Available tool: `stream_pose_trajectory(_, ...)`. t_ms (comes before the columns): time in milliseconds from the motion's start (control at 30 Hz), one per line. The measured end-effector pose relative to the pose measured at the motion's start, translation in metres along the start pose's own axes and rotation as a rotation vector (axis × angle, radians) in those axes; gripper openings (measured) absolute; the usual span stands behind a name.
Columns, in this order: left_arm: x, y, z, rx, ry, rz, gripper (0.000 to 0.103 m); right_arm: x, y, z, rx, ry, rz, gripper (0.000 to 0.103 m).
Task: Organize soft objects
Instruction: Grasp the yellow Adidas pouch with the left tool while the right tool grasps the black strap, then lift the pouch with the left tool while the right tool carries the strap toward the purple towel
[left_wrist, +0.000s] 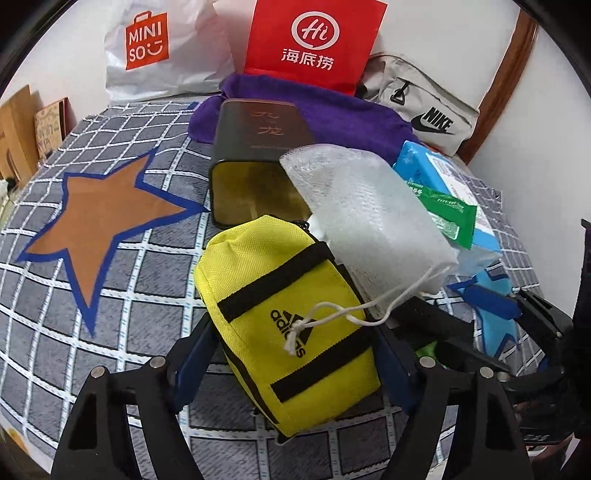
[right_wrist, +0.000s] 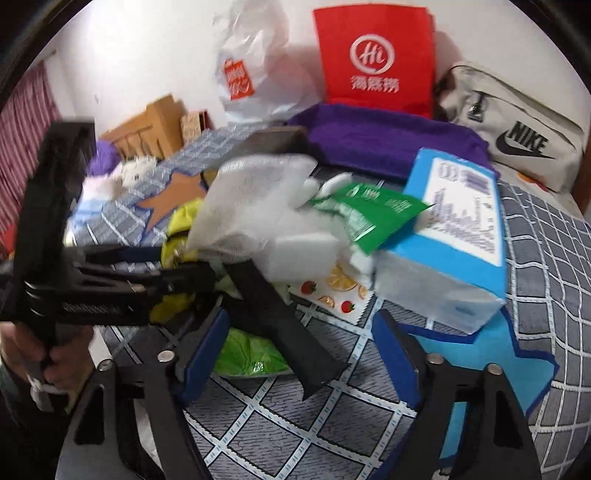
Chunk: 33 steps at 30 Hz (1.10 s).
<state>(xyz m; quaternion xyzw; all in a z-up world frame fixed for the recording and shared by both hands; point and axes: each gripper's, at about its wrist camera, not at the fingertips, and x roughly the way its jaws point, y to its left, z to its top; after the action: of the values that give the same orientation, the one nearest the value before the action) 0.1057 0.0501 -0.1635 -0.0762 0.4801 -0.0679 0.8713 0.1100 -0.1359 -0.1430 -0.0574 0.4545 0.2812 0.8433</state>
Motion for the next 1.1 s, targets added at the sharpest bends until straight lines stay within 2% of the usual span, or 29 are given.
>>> stream_pose_trajectory(33, -0.001, 0.001, 0.0, -0.001, 0.0, 0.004, 0.078, 0.004, 0.001, -0.001, -0.015, 0.022, 0.0, 0.056)
stream_pose_trajectory(100, -0.001, 0.003, 0.0, -0.009, 0.004, 0.0, 0.078, 0.01, 0.004, -0.003, -0.046, 0.062, -0.005, 0.05)
stream_pose_trajectory(200, -0.001, 0.007, 0.001, -0.03, 0.01, -0.007, 0.078, 0.003, 0.002, -0.005, -0.039, 0.062, 0.053, 0.031)
stream_pose_trajectory(367, -0.002, 0.008, -0.001, -0.042, 0.005, 0.006, 0.078, -0.012, 0.001, -0.015, -0.061, 0.063, 0.038, 0.018)
stream_pose_trajectory(500, -0.003, 0.006, -0.001, -0.042, 0.001, 0.03, 0.078, -0.025, -0.007, -0.022, -0.035, 0.05, 0.051, 0.018)
stream_pose_trajectory(800, -0.014, 0.01, -0.004, -0.037, -0.008, 0.106, 0.078, -0.044, -0.041, -0.059, 0.055, 0.114, -0.076, 0.017)
stream_pose_trajectory(900, -0.015, 0.009, -0.003, -0.027, -0.004, 0.143, 0.078, -0.046, -0.047, -0.065, 0.088, 0.112, -0.078, 0.018)
stream_pose_trajectory(967, -0.013, 0.009, -0.003, -0.018, 0.002, 0.191, 0.078, -0.045, -0.046, -0.063, 0.089, 0.098, -0.086, 0.028)
stream_pose_trajectory(1033, -0.01, 0.011, -0.003, -0.017, 0.011, 0.211, 0.079, -0.04, -0.046, -0.057, 0.081, 0.089, -0.105, 0.053)
stream_pose_trajectory(1100, -0.008, 0.014, -0.003, -0.02, 0.02, 0.214, 0.079, -0.031, -0.044, -0.051, 0.063, 0.076, -0.134, 0.055)
